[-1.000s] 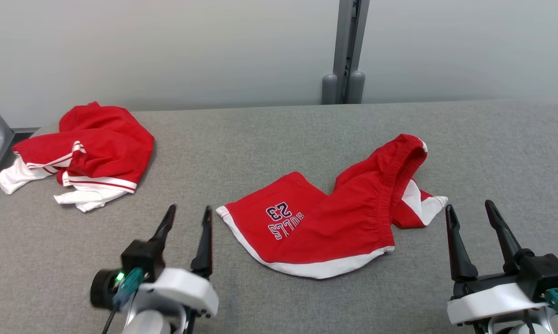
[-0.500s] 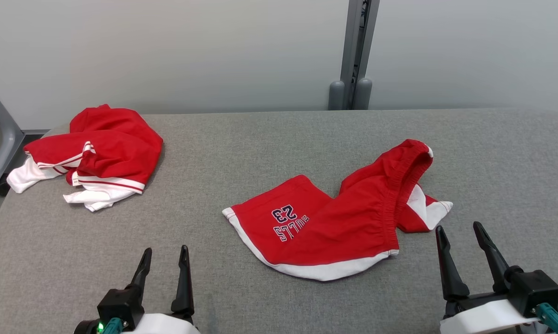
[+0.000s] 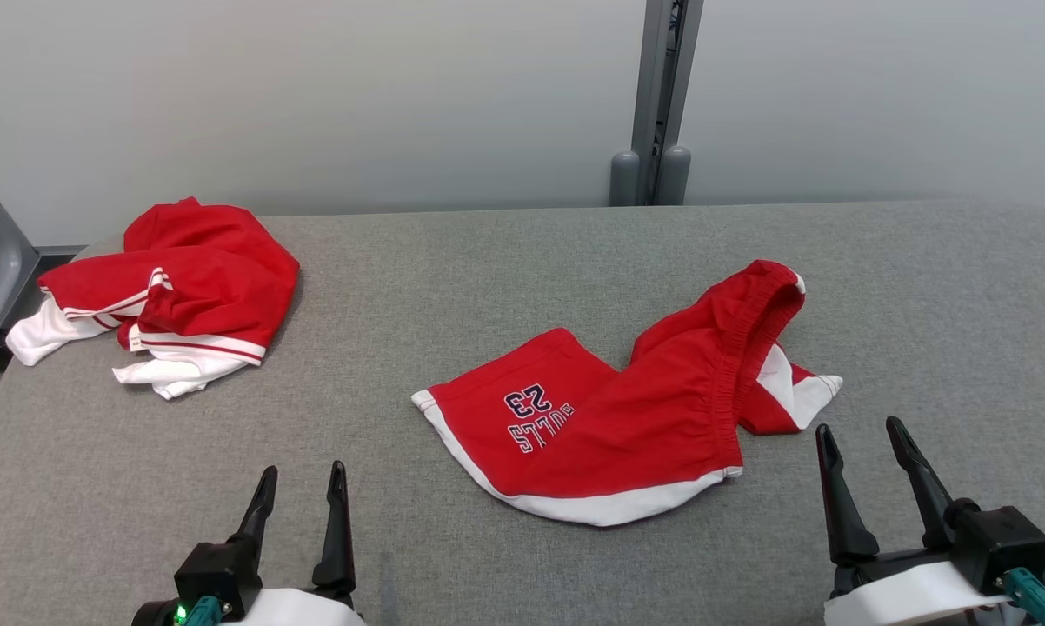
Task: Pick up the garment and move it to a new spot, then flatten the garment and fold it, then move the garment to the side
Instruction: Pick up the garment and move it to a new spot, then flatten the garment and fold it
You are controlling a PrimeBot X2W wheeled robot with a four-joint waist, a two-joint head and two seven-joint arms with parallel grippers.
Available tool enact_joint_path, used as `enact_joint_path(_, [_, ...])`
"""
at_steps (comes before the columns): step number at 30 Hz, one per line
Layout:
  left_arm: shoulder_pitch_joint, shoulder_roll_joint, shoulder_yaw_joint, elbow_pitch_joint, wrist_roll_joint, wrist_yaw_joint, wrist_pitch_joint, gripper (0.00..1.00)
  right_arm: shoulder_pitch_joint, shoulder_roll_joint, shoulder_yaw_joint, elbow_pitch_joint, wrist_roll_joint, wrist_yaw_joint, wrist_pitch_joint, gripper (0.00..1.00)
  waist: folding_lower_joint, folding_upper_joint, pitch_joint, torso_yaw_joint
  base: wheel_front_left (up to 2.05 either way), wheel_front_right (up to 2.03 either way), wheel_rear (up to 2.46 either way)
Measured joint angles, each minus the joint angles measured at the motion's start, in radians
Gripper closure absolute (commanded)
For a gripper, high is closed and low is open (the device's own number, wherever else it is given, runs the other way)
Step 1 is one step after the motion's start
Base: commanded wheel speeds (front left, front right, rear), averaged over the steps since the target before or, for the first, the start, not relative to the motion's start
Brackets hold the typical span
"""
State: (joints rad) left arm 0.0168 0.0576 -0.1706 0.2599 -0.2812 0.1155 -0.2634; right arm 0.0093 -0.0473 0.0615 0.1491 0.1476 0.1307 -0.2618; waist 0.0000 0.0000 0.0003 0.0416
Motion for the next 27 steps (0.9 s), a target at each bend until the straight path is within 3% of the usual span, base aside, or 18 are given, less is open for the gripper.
enact_joint_path(10, [-0.002, -0.006, 0.011, 0.018, 0.010, -0.014, 0.000, 0.00, 0.000, 0.000, -0.014, 0.060, -0.052, 0.000, 0.000, 0.00, -0.0001, 0.0000, 0.006, 0.013, 0.00, 0.00, 0.00])
enact_joint_path(18, [-0.008, -0.009, 0.007, 0.022, 0.013, -0.019, 0.000, 0.00, -0.031, 0.000, -0.012, 0.218, -0.151, 0.000, 0.000, 0.00, 0.0000, 0.0000, 0.024, 0.041, 0.00, 0.00, 0.00])
enact_joint_path(27, [-0.028, -0.009, -0.003, 0.019, 0.007, -0.016, 0.000, 0.00, -0.155, 0.000, 0.021, 0.428, -0.179, 0.000, -0.002, 0.00, -0.0001, 0.0000, 0.056, 0.095, 0.00, 0.00, 0.00])
